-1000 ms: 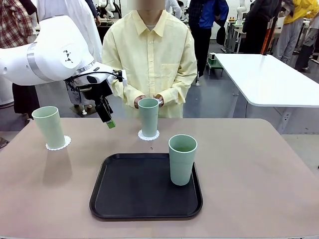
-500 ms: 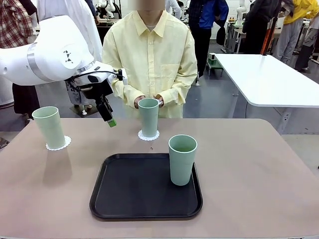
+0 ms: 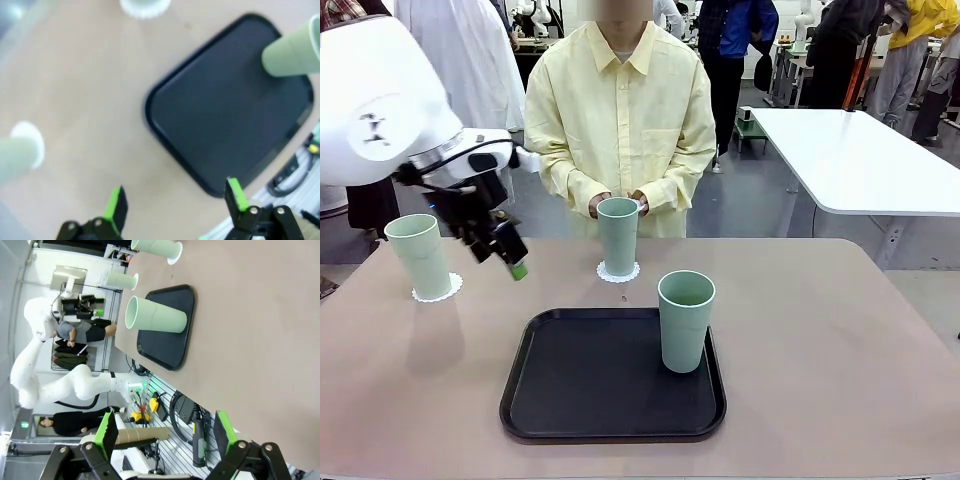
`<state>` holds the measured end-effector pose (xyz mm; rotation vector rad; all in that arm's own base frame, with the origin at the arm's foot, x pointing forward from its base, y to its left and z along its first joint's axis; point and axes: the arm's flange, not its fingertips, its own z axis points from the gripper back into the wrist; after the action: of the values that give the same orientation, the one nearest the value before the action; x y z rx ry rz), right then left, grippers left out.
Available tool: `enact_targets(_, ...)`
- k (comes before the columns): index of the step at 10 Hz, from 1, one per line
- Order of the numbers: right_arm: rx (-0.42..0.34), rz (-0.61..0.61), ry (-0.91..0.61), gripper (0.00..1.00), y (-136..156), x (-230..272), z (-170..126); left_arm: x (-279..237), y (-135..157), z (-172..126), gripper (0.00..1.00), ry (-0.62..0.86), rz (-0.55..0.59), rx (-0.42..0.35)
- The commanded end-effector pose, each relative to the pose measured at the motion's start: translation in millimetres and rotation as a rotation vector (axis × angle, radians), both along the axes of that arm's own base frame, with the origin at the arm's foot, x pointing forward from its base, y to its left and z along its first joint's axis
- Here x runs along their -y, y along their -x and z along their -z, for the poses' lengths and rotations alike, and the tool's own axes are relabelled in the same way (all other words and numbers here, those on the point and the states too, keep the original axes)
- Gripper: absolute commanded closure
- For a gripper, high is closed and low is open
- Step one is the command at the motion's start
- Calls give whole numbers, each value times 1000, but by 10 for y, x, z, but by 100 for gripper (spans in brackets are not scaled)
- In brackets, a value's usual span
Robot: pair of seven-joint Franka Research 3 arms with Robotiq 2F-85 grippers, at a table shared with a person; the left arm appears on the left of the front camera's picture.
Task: Place coasters on the table and set cups on them.
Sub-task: Take one Reusable plastic cup from the Flat Tray and place it on a coaster set by the human.
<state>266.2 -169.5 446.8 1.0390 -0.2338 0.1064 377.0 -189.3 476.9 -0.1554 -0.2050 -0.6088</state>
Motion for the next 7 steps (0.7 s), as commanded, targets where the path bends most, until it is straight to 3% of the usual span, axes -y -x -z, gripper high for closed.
enact_targets(1, 19, 0, -21, 0, -18, 4, -3, -168, 224, -115, 0, 28, -98, -6)
enact_targets(2, 19, 0, -21, 0, -18, 4, -3, -234, 235, -145, 0, 36, -116, 13)
enact_targets(3, 19, 0, -21, 0, -18, 4, -3, -119, 131, -32, 0, 4, -49, -16)
enact_targets(5, 19, 0, -21, 0, -18, 4, -3, -240, 204, -123, 0, 19, -78, -1)
enact_targets(7, 19, 0, -21, 0, -18, 4, -3, -643, -107, -157, 0, 400, 3, -124)
